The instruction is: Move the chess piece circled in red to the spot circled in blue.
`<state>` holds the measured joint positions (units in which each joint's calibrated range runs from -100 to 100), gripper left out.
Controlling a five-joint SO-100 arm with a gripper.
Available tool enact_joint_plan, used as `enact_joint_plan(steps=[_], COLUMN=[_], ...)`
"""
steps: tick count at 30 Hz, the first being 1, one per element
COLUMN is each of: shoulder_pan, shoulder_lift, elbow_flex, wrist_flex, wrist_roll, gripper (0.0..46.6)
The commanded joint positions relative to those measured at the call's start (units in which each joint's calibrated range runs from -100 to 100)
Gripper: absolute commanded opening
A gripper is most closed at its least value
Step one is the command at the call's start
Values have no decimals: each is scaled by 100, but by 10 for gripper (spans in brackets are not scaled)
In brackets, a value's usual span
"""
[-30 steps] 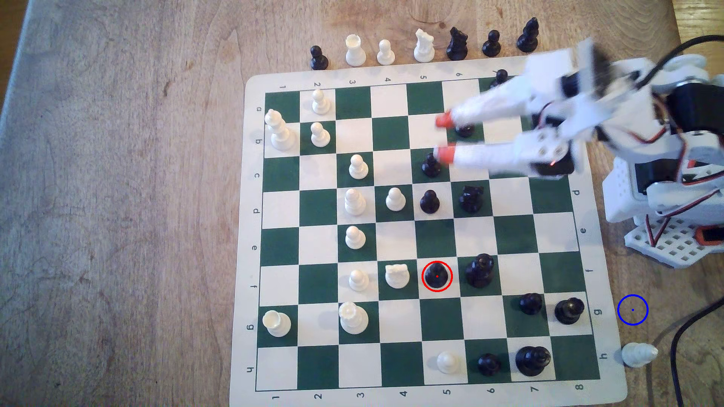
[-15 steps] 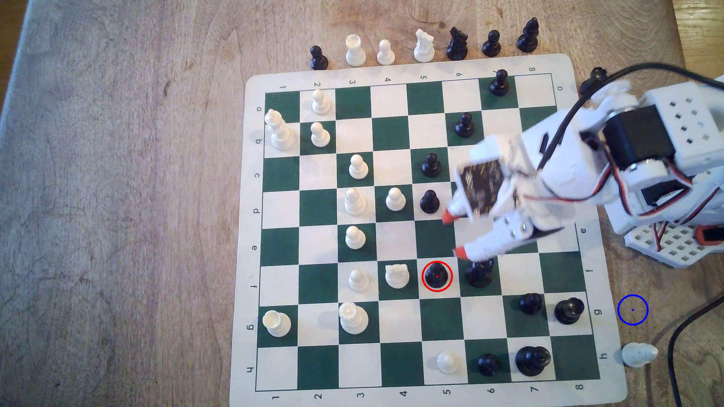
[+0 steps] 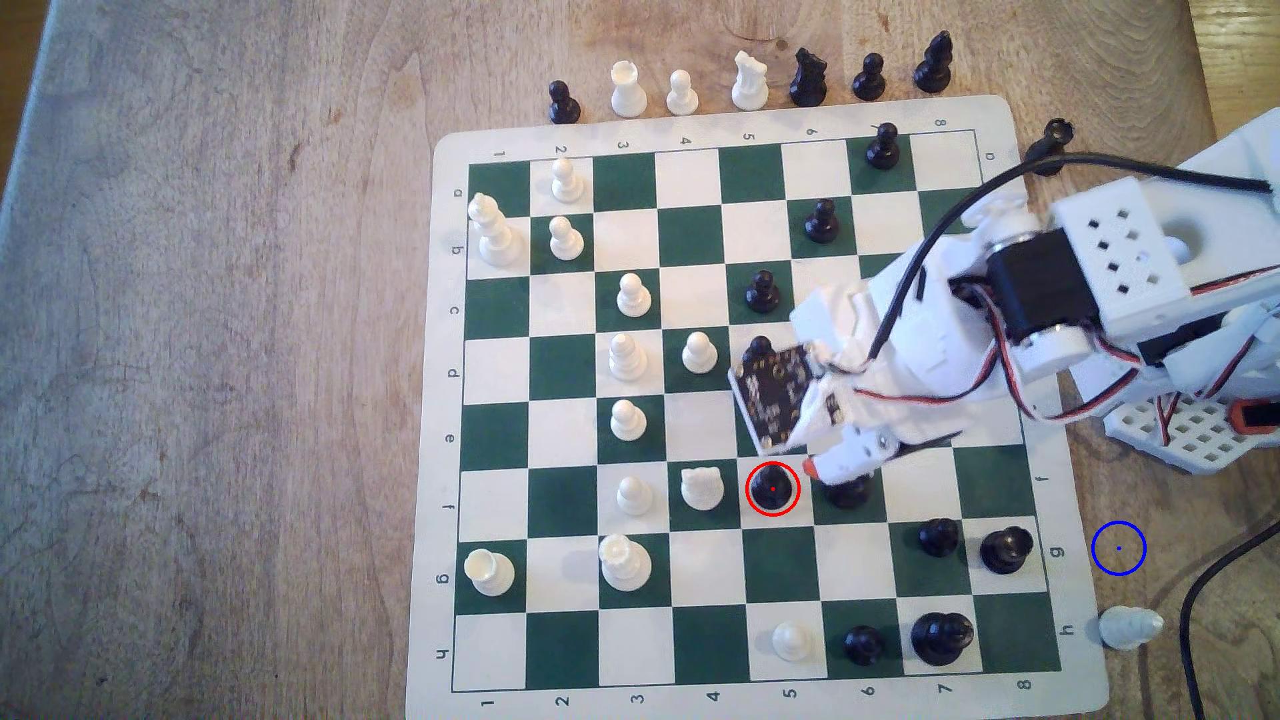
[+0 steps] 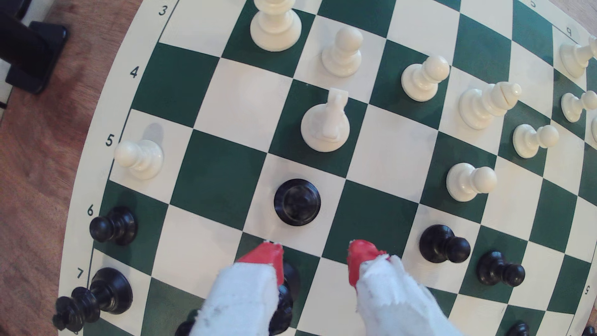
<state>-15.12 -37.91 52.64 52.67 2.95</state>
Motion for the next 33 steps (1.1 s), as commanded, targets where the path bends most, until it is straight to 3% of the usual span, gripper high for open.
enact_joint_plan(steps=[1,15,25,33], shoulder_pan=[-103,-41,-72,-119], shoulder_lift=[260,1041,1542,1746], elbow_flex=[-613,-704,-976,-1003], wrist_flex=[-165,-754,-959,-967], wrist_roll=[-44,-59,-63,-73], gripper=[117,154,113,114])
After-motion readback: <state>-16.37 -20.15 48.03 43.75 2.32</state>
